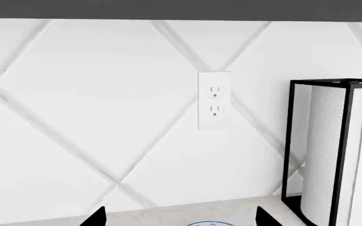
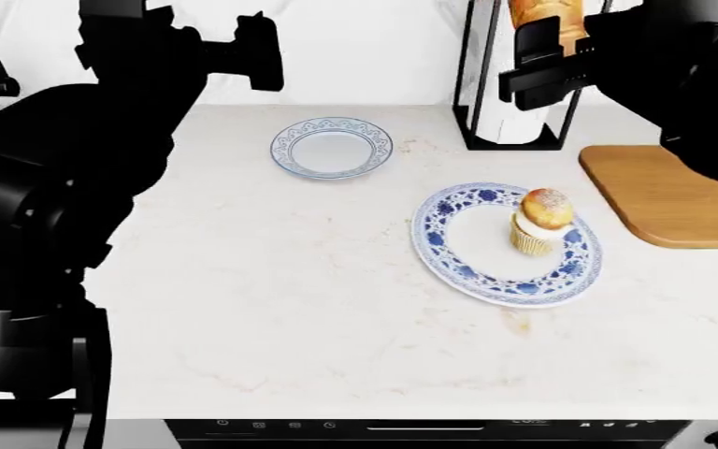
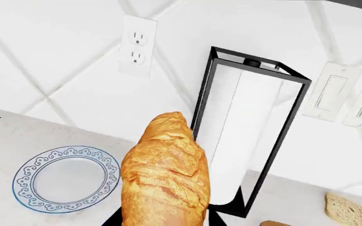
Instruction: From the different types of pastries on the counter, select a croissant and place it on the cutting board. Then retrieve a jar of jam from the cabinet and place it alongside the croissant on the cutting board.
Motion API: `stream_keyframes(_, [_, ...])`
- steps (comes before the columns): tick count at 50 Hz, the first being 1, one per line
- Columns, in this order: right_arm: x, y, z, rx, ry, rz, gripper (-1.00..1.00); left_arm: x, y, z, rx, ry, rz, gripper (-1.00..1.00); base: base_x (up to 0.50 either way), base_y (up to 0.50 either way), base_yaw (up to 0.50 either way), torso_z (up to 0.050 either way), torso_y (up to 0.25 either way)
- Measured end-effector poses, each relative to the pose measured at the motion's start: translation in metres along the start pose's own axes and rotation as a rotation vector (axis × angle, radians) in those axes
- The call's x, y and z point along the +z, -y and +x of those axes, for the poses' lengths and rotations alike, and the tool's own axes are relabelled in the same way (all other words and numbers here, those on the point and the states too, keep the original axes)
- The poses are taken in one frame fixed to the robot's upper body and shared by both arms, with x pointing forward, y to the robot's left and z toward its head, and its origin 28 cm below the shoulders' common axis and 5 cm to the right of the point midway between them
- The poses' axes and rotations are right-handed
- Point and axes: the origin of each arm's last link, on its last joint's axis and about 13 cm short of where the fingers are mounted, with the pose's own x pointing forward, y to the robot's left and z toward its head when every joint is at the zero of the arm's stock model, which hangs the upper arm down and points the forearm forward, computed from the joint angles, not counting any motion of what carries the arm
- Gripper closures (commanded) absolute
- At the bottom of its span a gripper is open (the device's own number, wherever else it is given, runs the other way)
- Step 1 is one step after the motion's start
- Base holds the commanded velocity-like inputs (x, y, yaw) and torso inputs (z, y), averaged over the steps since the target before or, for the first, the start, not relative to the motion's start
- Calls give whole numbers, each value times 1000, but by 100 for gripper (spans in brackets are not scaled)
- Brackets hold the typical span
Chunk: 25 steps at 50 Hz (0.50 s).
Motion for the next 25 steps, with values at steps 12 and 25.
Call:
stream_keyframes(12, [-7,9,3,-19,-23,29,100,2,1,-3,-6,7,-19,-100,1,-500,0,0,0])
stream_keyframes(25, [-17,16,11,-44,-53,46,100,7,1,-8,-16,18,-38,-100,1,-500,0,0,0])
